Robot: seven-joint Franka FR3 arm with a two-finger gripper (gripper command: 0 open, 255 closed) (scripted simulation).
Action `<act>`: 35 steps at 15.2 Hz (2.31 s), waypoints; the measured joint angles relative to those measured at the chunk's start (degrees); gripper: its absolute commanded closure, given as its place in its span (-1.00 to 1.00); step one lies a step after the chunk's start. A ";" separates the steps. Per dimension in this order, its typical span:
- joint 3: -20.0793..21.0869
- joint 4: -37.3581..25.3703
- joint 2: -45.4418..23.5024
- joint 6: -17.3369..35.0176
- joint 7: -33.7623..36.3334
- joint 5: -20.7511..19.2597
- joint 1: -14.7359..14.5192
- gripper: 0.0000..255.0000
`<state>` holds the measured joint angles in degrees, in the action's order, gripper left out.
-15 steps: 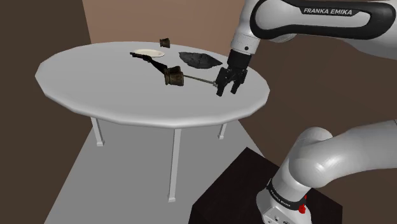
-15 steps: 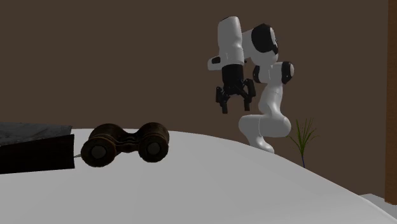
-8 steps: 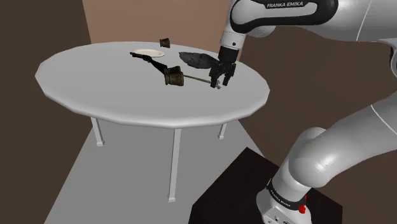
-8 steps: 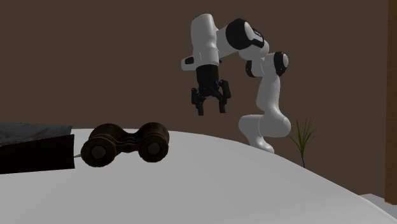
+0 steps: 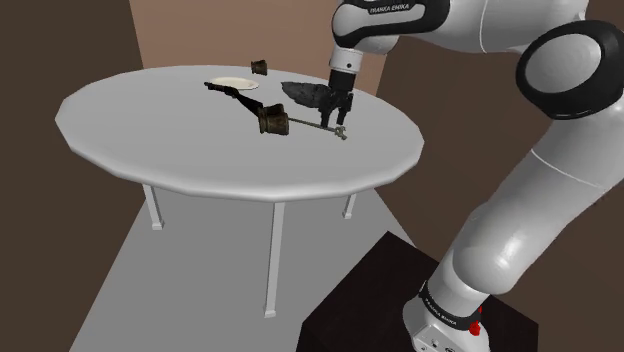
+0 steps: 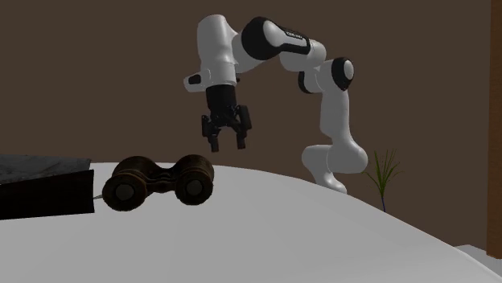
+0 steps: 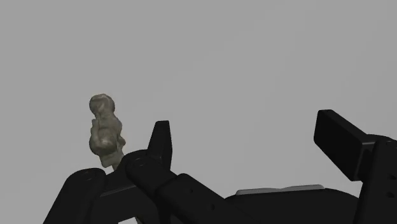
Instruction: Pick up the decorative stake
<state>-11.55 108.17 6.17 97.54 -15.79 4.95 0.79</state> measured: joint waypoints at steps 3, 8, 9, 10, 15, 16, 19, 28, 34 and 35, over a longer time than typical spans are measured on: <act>-1.29 -8.45 -7.47 -2.46 -4.11 0.99 0.85 -1.00; -2.16 -25.80 -21.60 -8.09 -9.89 3.26 3.16 -1.00; -2.14 -29.39 -24.50 -9.25 -10.79 3.71 3.71 -1.00; -2.18 -34.66 -28.08 -11.39 -11.92 4.22 4.68 -1.00; -1.86 -39.33 -33.17 -11.67 -13.26 4.90 5.57 -1.00; -1.85 -38.04 -32.92 -10.65 -13.30 4.86 5.40 -1.00; -1.84 -35.86 -32.83 -8.58 -13.54 4.84 5.27 -1.00; -1.85 -35.34 -32.79 -7.97 -13.60 4.83 5.24 1.00; -1.84 -38.50 -33.47 -10.52 -13.45 4.95 5.56 1.00; -1.86 -39.15 -33.43 -11.21 -13.39 4.94 5.61 1.00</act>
<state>-13.41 69.02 -27.26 86.33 -29.18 9.89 6.41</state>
